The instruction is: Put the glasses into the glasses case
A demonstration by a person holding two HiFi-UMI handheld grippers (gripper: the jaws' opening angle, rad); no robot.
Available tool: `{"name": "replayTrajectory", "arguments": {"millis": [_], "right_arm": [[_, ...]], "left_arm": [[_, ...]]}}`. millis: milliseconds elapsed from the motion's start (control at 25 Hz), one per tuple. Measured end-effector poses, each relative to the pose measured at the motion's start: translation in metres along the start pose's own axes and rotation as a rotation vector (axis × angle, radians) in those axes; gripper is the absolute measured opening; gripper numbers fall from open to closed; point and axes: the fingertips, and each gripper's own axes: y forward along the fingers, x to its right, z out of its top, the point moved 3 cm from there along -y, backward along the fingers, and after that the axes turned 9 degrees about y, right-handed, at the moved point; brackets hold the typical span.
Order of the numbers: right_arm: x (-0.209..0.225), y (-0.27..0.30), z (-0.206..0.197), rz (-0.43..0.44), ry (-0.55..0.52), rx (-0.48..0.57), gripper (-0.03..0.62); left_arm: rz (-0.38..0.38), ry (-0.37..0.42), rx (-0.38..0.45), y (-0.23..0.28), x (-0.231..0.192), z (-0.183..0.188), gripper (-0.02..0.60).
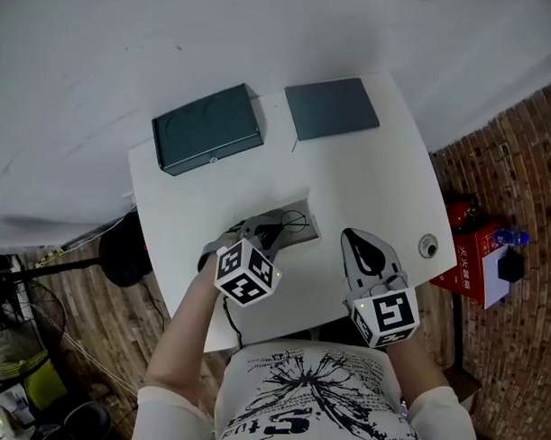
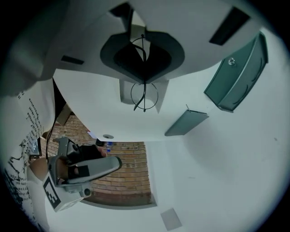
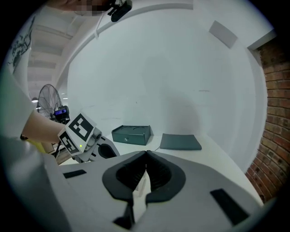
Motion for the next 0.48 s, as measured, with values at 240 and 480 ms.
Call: {"name": "replayTrajectory", "arguments": {"millis": [240, 480], "right_arm": [[0.002, -0.003, -0.008, -0.022, 0.008, -0.012, 0.015], [0.006, -0.007, -0.009, -0.048, 0.018, -0.008, 0.015]], "left_arm": [[-0.083, 0.024, -0.027, 0.019, 0.008, -0.001, 0.017], [-0.13, 0.032, -0.077, 0.029, 0.013, -0.004, 0.017]]}}
